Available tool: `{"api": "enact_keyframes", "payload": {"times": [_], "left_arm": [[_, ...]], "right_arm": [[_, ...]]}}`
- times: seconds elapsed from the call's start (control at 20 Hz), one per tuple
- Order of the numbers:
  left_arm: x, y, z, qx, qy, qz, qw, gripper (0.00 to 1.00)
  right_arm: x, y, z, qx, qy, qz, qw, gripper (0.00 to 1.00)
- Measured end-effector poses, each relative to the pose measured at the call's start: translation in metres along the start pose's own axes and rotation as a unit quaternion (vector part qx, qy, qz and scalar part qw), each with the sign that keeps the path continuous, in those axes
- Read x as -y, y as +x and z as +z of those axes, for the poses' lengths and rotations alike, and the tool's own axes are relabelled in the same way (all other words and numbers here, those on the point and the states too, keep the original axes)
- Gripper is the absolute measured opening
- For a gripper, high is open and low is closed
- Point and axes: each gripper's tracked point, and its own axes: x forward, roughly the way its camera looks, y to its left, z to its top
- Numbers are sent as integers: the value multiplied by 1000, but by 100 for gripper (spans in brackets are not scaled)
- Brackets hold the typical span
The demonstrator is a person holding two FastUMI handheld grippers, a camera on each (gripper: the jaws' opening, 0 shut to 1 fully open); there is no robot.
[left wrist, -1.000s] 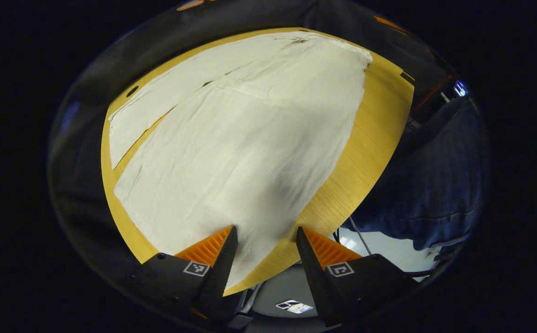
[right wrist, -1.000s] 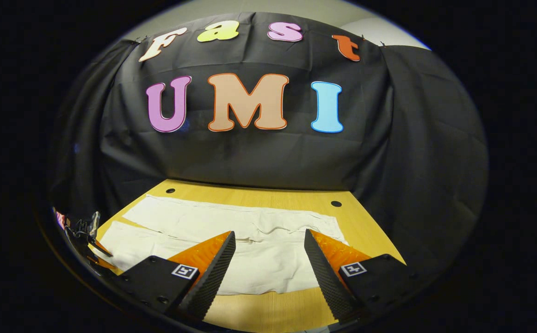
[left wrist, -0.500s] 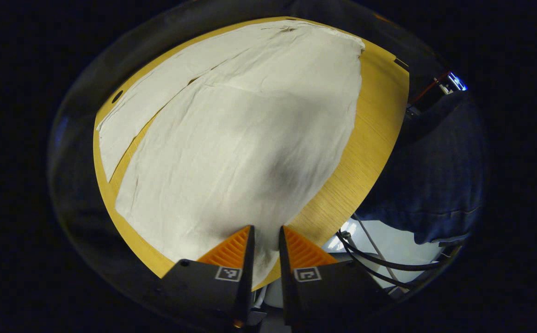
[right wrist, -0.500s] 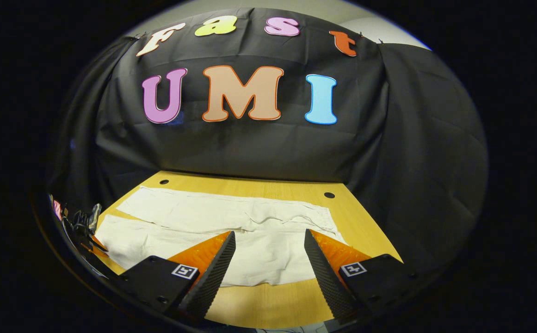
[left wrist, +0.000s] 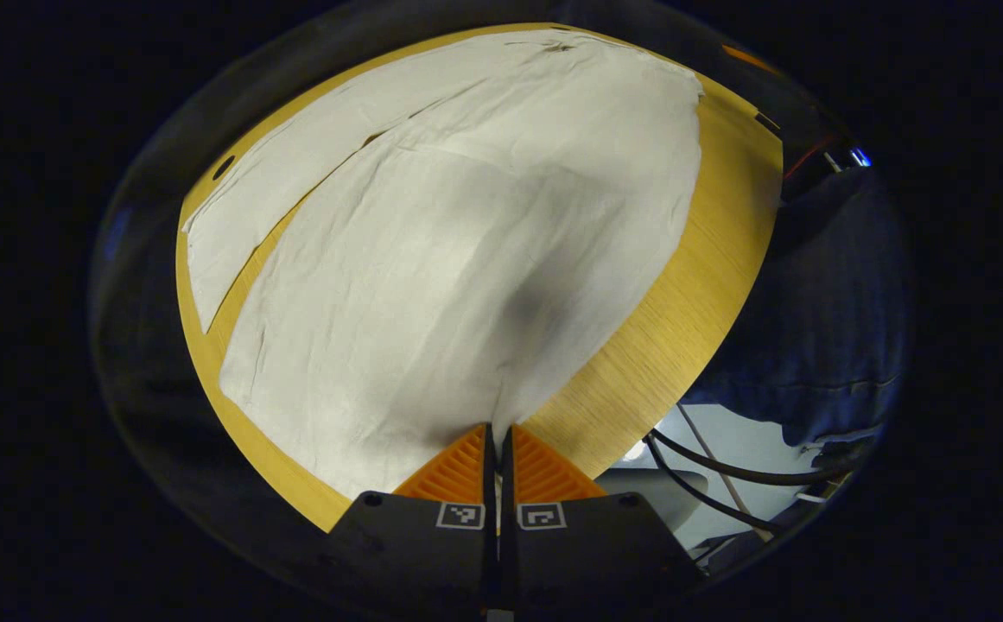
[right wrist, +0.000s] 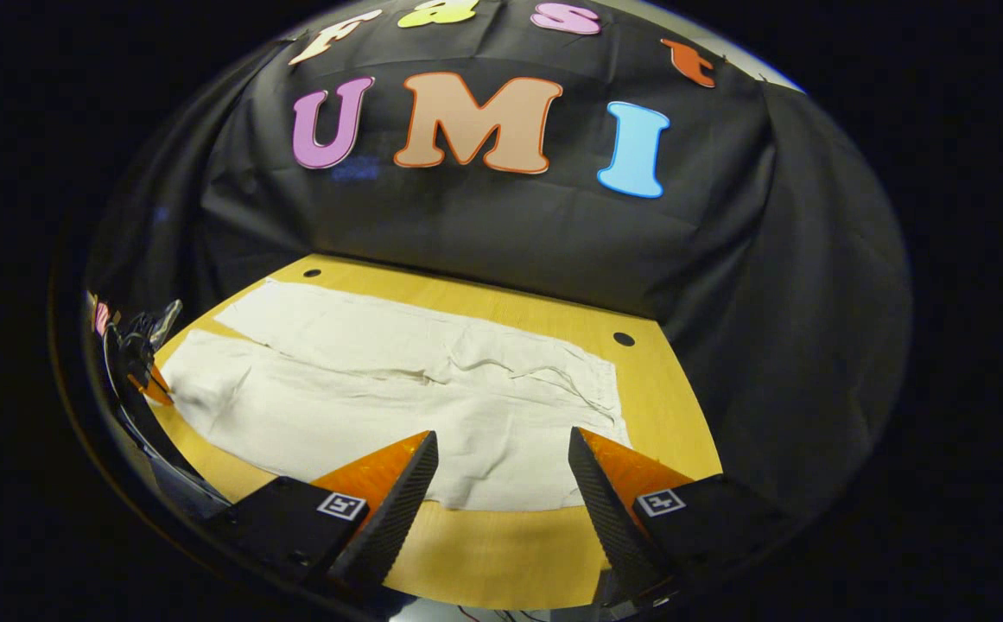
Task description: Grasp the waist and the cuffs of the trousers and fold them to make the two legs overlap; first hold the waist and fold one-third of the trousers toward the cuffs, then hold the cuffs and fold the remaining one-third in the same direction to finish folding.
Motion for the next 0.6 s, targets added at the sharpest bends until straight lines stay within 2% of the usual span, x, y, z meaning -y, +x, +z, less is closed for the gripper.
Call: {"api": "enact_keyframes", "payload": {"times": [0.15, 0.3, 0.6], "left_arm": [[1, 0, 0, -4, -11, 7, 1000, 0], [0, 1, 1, -13, -20, 12, 1000, 0], [2, 2, 1, -31, -26, 18, 999, 0]], "right_arm": [[10, 23, -25, -41, -54, 38, 997, 98], [13, 38, -53, -81, -116, 85, 986, 98], [-5, 64, -99, -156, -209, 198, 945, 97]]}}
